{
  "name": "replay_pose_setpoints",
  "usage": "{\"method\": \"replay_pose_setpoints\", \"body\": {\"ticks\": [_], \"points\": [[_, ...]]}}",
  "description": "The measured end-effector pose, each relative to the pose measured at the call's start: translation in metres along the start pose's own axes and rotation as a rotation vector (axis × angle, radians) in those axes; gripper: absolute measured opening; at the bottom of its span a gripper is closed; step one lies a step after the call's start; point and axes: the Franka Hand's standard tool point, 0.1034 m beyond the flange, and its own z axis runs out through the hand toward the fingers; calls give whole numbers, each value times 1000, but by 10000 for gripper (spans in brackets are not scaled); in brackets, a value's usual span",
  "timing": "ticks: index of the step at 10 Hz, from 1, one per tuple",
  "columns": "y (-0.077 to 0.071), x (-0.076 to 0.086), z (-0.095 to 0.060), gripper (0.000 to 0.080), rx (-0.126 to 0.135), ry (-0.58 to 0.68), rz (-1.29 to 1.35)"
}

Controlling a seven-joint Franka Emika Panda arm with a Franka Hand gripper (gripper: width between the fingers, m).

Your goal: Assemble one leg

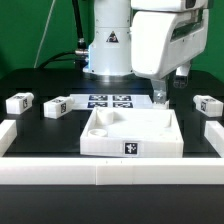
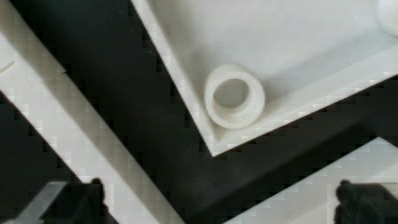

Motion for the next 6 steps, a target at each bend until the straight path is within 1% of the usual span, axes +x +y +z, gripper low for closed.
{"method": "replay_pose_setpoints", "body": {"ticks": [4,5,6], "points": [[0,0,0,650,0,0,0],[-1,-1,1,650,0,0,-5],[-4,-6,7,650,0,2,-66]]}}
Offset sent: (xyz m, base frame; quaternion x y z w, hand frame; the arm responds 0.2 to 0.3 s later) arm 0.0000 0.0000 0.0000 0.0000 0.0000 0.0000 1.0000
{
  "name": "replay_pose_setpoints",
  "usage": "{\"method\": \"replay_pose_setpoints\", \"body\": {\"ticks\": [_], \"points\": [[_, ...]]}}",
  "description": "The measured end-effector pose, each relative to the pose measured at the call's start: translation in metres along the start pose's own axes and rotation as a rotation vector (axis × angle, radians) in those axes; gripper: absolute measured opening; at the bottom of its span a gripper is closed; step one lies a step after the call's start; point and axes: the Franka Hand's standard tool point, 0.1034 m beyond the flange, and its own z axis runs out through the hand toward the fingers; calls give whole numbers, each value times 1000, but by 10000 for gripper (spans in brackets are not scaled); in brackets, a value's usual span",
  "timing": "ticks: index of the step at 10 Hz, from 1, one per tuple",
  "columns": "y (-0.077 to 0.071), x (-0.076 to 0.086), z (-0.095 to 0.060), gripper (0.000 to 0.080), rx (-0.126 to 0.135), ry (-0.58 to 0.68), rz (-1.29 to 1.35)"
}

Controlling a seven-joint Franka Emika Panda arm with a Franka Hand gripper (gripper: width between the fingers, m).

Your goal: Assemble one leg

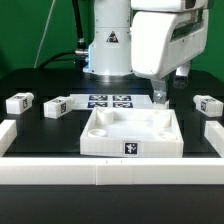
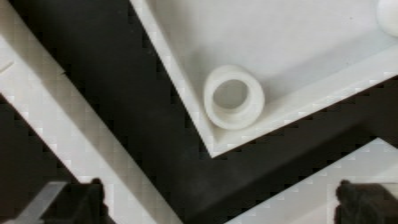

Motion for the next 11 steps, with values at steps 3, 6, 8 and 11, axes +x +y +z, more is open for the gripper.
{"method": "replay_pose_setpoints", "body": {"ticks": [3,6,8,11], "points": [[-11,-15,11,650,22,-12,-133],[-20,-27,18,650,24,-10,-164],[-20,-27,19,650,25,-10,-164],[-36,-31,30,650,5,-4,-285]]}}
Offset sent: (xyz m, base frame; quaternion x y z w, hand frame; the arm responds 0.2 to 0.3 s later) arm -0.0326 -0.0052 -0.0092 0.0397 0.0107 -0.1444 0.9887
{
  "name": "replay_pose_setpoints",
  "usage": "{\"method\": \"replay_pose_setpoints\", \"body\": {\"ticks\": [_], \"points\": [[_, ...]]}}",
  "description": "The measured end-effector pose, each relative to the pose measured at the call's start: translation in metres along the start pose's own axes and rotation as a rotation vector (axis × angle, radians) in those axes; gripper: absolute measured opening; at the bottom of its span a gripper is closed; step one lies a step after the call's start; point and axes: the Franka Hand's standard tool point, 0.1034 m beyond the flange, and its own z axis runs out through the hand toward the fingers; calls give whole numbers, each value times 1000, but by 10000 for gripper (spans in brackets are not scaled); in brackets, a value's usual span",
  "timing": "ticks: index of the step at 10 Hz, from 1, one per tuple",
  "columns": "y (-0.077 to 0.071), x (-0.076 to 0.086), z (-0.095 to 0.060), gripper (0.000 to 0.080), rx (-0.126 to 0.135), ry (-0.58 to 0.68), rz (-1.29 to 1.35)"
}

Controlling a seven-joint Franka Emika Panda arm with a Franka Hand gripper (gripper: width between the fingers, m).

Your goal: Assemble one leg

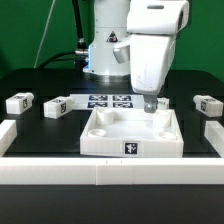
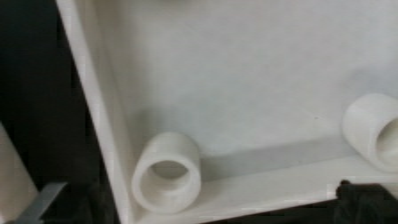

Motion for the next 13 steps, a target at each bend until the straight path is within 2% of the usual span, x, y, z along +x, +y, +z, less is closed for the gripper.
{"method": "replay_pose_setpoints", "body": {"ticks": [1,3,8,9,10,13], "points": [[-8,-1,4,650,17,-11,-49],[-13,-6,6,650,24,-18,-97],[-14,-7,8,650,22,-17,-97],[-25,-11,13,650,3,-7,-104],[-50,-18,25,650,3,-1,-105],[-85,-24,47,650,11,10,-106]]}}
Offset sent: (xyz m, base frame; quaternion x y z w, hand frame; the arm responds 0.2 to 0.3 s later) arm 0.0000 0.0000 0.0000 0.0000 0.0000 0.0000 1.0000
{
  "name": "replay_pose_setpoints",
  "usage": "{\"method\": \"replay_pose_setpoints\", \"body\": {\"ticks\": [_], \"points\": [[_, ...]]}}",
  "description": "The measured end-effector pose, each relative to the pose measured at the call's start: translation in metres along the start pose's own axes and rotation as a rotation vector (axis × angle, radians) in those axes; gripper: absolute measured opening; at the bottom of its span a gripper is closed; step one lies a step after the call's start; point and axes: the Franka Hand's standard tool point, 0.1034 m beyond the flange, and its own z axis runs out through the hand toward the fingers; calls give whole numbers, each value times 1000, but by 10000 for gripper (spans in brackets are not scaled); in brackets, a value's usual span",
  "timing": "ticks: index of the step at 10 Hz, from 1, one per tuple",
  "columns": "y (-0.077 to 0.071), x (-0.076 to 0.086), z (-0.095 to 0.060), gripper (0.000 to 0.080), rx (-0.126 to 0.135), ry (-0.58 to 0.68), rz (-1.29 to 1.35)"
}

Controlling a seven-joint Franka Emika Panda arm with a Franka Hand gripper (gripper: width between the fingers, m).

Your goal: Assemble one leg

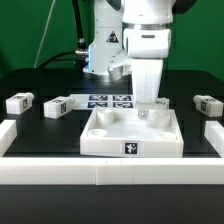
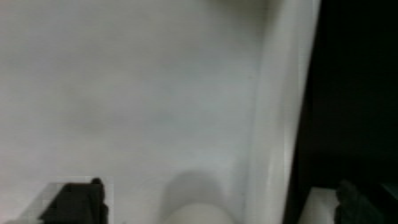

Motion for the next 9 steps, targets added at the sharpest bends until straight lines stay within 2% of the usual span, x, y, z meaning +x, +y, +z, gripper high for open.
{"method": "replay_pose_setpoints", "body": {"ticks": [2,4,7,9], "points": [[-6,-1,9,650,14,1,1],[-8,-2,17,650,17,4,5],[-7,-2,16,623,14,4,7],[-7,-2,16,265,15,4,7]]}}
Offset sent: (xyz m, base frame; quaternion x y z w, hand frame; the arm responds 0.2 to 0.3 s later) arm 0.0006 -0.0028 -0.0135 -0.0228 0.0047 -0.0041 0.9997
